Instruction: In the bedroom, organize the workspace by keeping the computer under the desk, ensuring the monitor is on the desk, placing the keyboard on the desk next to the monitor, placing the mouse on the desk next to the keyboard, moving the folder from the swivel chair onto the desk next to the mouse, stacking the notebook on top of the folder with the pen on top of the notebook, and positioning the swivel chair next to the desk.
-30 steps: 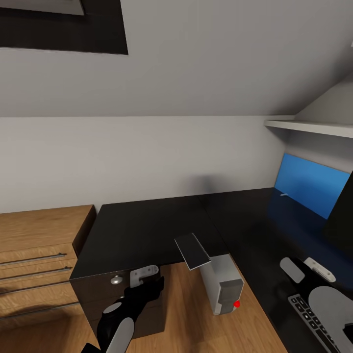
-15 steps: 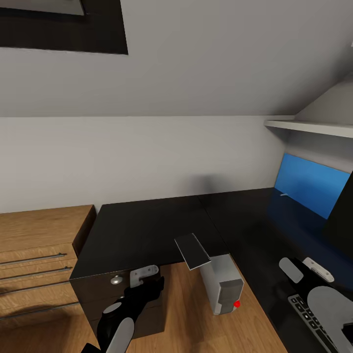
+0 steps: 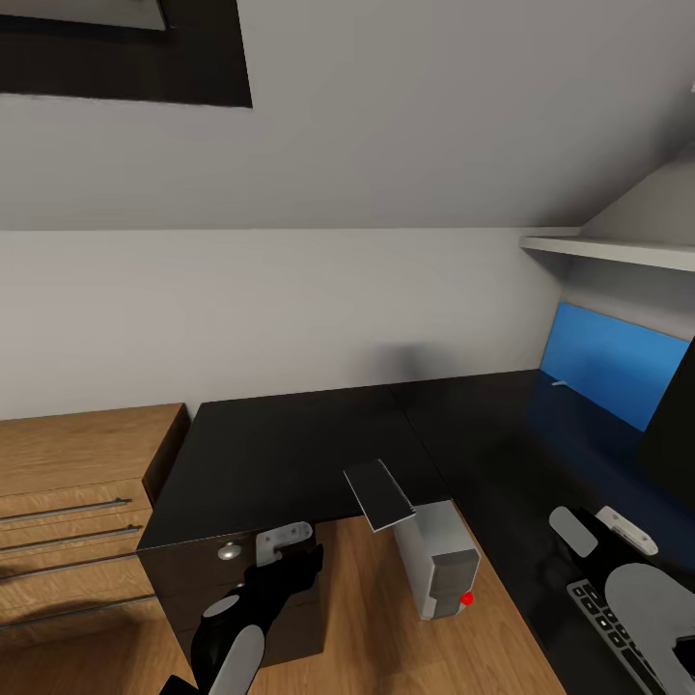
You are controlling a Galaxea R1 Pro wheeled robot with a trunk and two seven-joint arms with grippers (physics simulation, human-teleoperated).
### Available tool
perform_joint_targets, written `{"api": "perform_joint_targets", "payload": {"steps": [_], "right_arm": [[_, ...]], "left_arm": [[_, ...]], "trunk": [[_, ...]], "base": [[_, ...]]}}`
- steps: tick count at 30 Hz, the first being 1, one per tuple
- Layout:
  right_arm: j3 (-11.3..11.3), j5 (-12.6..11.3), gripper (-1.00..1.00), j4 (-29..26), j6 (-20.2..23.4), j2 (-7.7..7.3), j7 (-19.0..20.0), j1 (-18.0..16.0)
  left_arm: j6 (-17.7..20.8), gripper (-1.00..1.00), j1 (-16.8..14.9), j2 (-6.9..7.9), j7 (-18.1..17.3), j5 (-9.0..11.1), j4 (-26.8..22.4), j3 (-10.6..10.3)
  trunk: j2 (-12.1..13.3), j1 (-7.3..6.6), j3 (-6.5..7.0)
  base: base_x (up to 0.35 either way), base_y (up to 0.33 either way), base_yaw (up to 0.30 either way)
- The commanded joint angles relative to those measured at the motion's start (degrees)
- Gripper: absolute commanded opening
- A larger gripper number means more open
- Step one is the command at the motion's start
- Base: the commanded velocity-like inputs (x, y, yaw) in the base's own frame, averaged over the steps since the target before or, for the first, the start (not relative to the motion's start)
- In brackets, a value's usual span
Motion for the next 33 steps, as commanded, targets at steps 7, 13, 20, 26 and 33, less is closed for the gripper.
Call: {"api": "perform_joint_targets", "payload": {"steps": [7, 13, 20, 26, 33], "right_arm": [[0.48, -0.37, 1.00, -0.09, 0.13, -0.03, -0.35, -0.04], [0.59, -0.32, 1.00, -0.25, 0.08, 0.02, -0.35, -0.04], [3.99, -0.13, 1.00, -5.37, 0.13, 2.86, -1.72, 0.00], [7.03, 0.83, 1.00, -20.45, 0.13, 3.45, -10.13, 2.69], [9.23, 5.16, 1.00, -26.32, 0.16, 3.75, -12.34, 6.33]], "left_arm": [[0.08, 1.00, -0.04, 0.00, 0.58, 0.63, -0.07, -0.06], [0.08, 1.00, -0.05, 0.00, 0.58, 0.66, -0.07, -0.06], [0.08, 1.00, -0.03, 0.00, 0.58, 0.61, 0.07, -0.06], [0.08, 1.00, -0.05, 0.00, 0.58, 0.60, 0.10, -0.06], [0.08, 1.00, -0.05, 0.00, 0.58, 0.60, 0.32, -0.06]], "trunk": [[-0.04, 0.00, -0.07], [-0.04, 0.00, -0.07], [-0.04, 0.00, -0.07], [-0.04, 0.00, -0.07], [-0.04, 0.00, -0.07]], "base": [[0.000, 0.000, 0.000], [0.000, 0.000, 0.000], [0.000, 0.000, 0.005], [0.000, 0.000, 0.210], [0.000, 0.000, 0.274]]}}
